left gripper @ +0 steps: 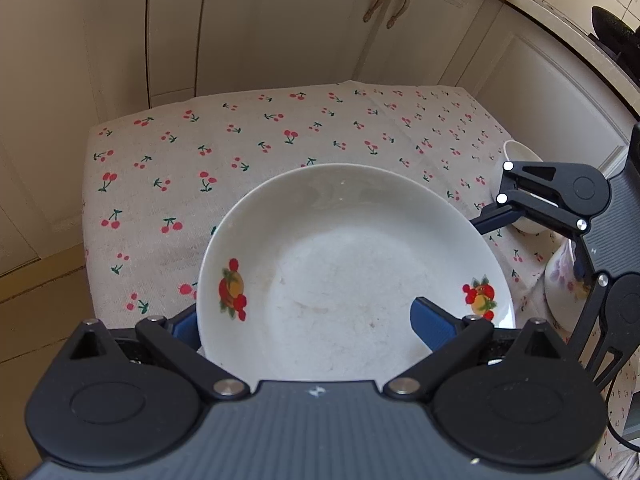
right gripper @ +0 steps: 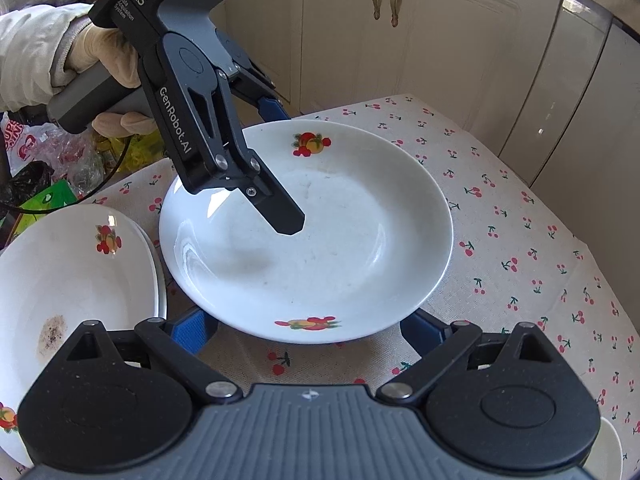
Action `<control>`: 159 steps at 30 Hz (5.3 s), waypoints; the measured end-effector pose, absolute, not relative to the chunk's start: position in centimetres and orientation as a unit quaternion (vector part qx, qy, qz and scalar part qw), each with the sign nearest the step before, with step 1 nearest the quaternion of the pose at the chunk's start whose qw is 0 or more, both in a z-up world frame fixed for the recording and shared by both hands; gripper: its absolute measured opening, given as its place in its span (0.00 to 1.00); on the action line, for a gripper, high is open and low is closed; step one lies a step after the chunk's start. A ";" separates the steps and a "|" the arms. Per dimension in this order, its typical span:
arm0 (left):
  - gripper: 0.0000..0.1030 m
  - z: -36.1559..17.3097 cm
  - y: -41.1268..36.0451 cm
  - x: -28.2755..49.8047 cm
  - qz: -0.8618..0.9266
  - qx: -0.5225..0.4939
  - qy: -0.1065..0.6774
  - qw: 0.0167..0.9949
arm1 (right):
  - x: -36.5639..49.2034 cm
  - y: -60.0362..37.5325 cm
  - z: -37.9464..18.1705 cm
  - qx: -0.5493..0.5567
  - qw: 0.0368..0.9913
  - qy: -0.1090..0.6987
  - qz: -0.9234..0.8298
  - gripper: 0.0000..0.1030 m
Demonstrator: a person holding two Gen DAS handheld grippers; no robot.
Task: Organize plates and bowls
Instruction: 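Lift the fruit-decal plate with the left tool and carry it toward the stack, then lower the fruit-decal plate onto the plate stack with the left tool, then open the left tool and move it to the pink-flowered white bowls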
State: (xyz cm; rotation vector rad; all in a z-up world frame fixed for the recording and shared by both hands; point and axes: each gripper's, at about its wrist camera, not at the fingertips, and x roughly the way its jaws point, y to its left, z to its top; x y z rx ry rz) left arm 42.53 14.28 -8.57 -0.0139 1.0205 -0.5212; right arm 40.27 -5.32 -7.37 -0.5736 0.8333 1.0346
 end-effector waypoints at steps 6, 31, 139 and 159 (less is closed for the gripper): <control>0.97 -8.6 14.1 42.5 -0.252 -0.001 0.477 0.842 | 40.4 -5.2 -7.5 -0.260 0.752 0.384 0.468 0.97; 0.97 -8.1 13.6 42.3 -0.259 0.005 0.469 0.845 | 39.9 -5.7 -6.9 -0.259 0.755 0.376 0.471 0.96; 0.97 -4.8 12.5 21.9 -0.236 0.013 0.473 0.849 | 18.6 -7.7 -4.3 -0.258 0.783 0.359 0.438 1.00; 0.98 -2.5 9.0 16.9 -0.238 0.064 0.375 0.894 | 15.5 -11.7 -3.4 -0.206 0.876 0.305 0.312 1.00</control>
